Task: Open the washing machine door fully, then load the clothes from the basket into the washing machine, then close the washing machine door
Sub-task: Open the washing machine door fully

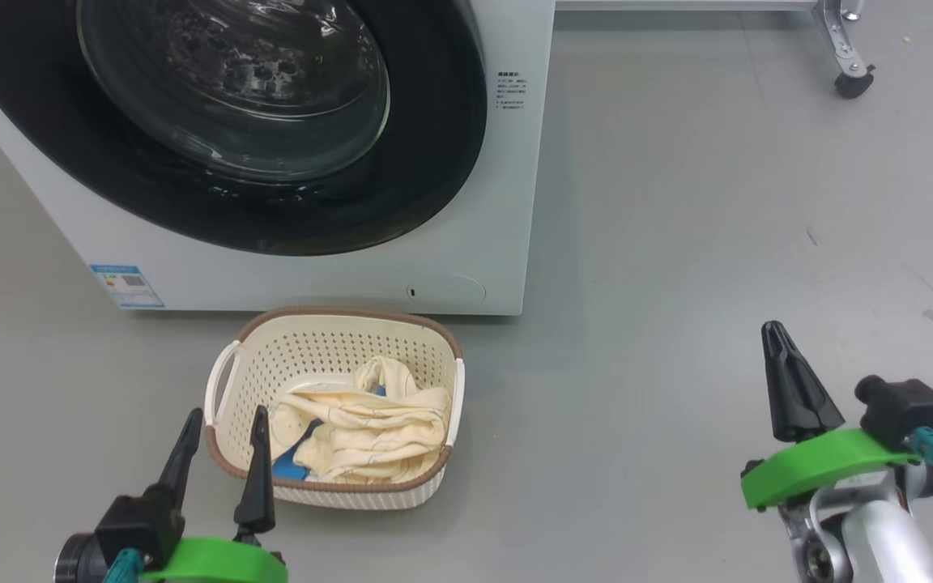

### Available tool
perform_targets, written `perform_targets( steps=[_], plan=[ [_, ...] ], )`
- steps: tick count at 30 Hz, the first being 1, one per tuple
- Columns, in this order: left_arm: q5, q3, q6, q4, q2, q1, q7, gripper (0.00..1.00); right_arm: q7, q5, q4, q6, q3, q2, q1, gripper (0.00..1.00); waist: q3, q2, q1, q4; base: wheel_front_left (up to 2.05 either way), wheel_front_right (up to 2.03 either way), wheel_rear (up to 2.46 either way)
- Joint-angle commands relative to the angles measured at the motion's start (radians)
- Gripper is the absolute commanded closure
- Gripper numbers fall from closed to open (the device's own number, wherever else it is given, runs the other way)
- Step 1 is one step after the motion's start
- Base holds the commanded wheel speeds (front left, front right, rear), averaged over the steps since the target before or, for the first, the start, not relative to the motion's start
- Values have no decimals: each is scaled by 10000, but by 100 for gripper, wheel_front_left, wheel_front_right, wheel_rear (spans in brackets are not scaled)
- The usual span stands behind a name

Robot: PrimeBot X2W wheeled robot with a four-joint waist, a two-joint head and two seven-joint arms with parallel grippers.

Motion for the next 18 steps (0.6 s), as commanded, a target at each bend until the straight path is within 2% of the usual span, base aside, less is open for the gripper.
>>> perform_targets(
  steps=[1,4,5,12,18],
  plan=[
    [17,305,15,-274,95,-473,-111,0,-120,343,-364,-27,241,-118,-615,100,29,0,0,12,0,0,0],
    [-2,283,10,-278,95,-528,-111,0,-86,1302,-364,-27,280,-118,-705,100,134,0,0,39,0,0,0],
    [-12,271,5,-286,95,-568,-111,0,37,2120,-357,-27,343,-118,-799,100,228,0,0,58,0,0,0],
    [-37,179,-13,-303,95,-730,-111,0,568,5681,-447,-27,277,-118,-1243,100,578,0,0,181,0,0,0],
    [-129,52,-46,-259,95,-912,-111,0,1496,8069,-430,-27,-136,-118,-1952,100,966,0,0,384,0,0,0]
  ],
)
